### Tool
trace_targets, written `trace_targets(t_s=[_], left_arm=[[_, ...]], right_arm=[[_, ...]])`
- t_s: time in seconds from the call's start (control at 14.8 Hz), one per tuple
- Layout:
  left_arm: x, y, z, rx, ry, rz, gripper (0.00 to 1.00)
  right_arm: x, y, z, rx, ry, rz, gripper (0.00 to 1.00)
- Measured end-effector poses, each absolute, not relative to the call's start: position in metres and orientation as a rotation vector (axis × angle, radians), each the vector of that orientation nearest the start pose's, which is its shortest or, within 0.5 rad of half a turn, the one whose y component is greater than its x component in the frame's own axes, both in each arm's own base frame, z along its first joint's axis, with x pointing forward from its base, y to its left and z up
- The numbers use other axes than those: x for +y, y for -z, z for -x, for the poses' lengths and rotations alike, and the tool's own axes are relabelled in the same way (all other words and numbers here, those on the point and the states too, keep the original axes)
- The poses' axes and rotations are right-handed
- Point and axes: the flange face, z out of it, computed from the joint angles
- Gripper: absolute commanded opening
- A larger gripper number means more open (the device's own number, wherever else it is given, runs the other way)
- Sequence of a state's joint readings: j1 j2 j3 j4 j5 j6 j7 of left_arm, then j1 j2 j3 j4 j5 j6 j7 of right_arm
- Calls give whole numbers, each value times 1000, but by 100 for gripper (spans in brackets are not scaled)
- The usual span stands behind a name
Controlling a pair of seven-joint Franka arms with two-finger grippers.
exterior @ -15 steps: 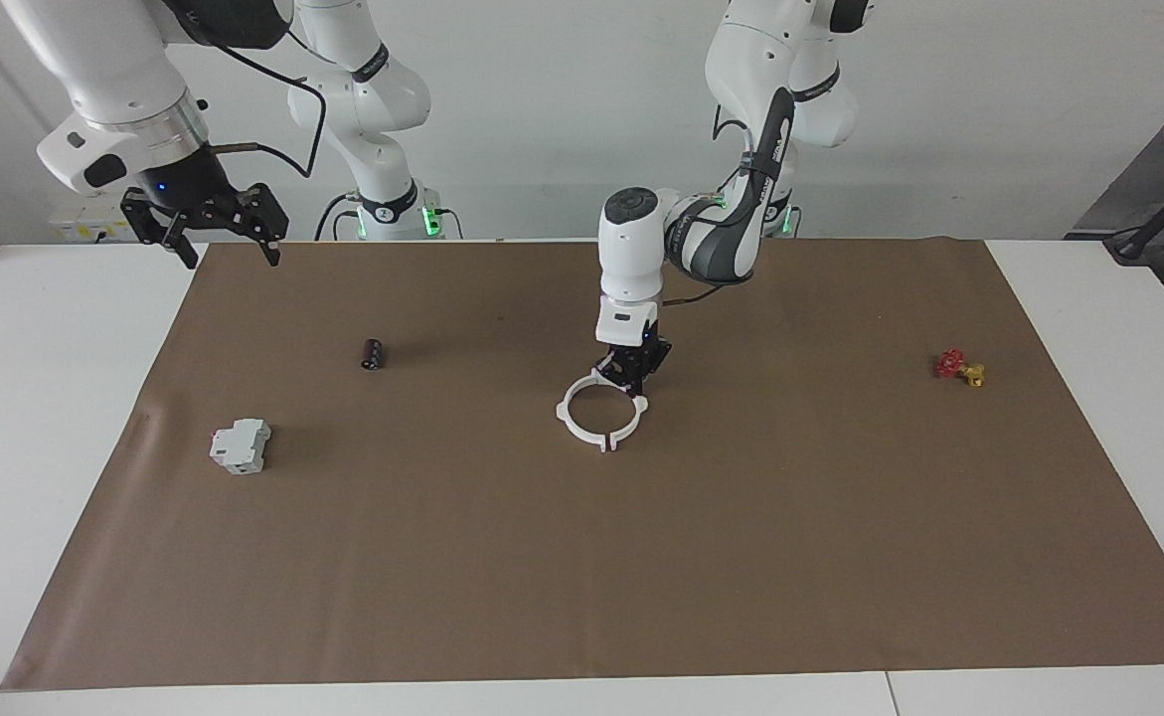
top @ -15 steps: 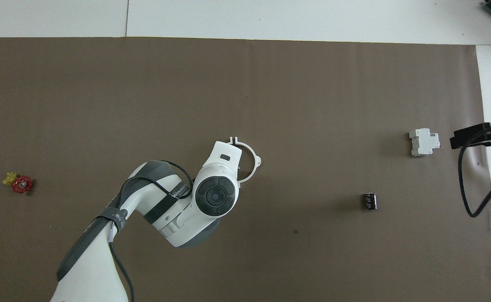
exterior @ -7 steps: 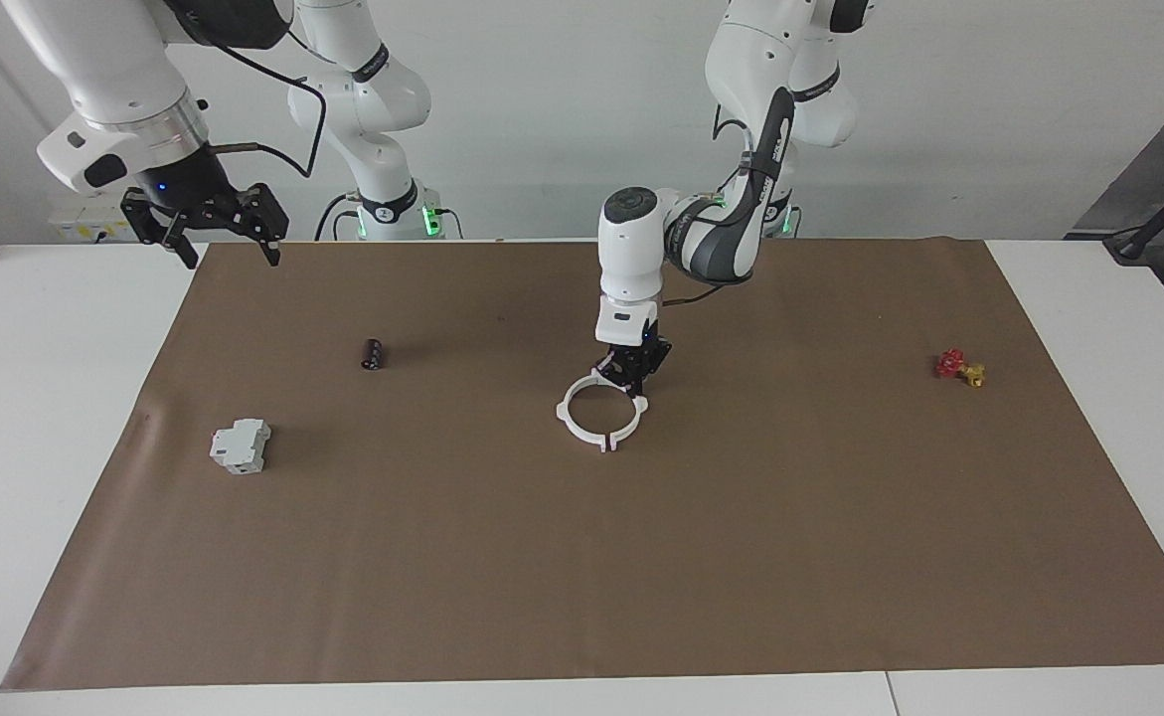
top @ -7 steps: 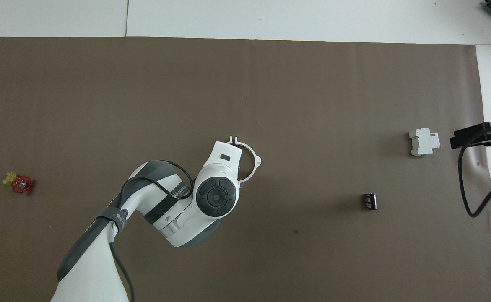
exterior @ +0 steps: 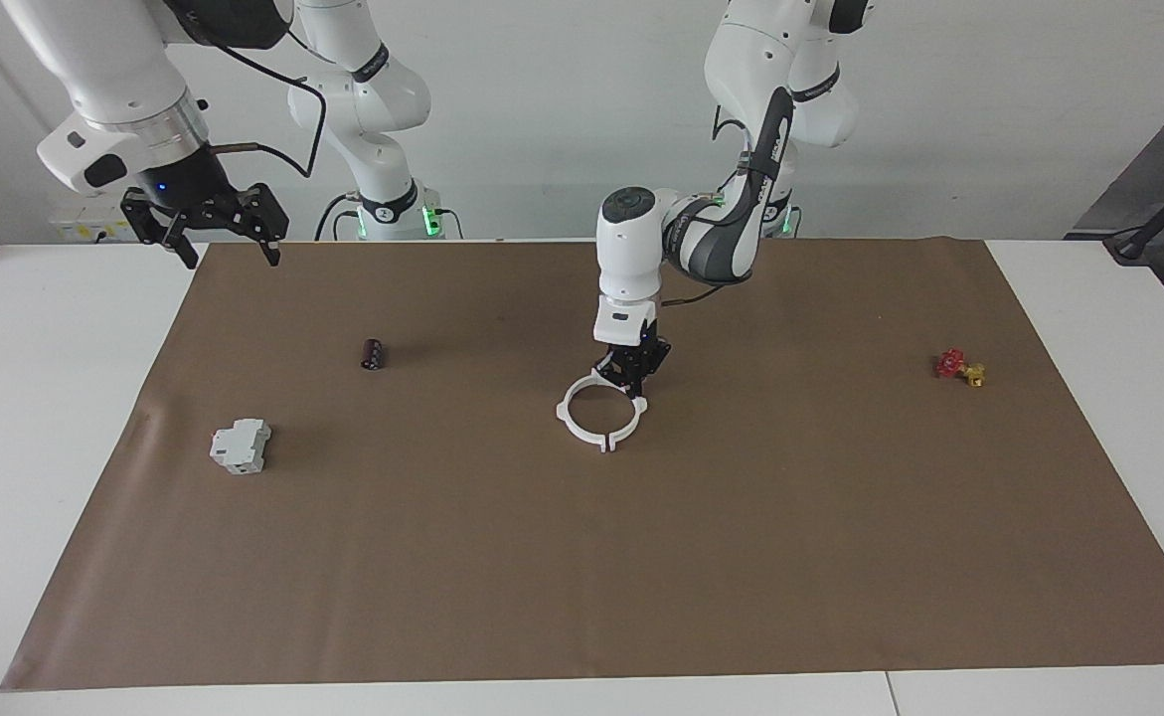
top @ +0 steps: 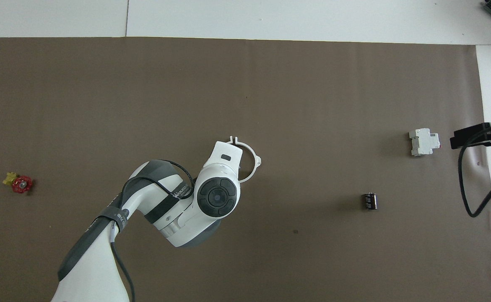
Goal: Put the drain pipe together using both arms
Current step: 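Press the held half onto the placed half with the left gripper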
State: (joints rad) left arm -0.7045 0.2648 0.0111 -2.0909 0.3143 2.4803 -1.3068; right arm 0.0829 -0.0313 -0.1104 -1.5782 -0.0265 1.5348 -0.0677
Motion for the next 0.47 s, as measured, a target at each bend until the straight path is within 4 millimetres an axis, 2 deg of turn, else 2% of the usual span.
trace_targets(t_s=[0.47], left_arm=[[-383,-307,-453,-568,380,3053,0]], right_arm=[[-19,-635,-541,-62,-21,3163,100]])
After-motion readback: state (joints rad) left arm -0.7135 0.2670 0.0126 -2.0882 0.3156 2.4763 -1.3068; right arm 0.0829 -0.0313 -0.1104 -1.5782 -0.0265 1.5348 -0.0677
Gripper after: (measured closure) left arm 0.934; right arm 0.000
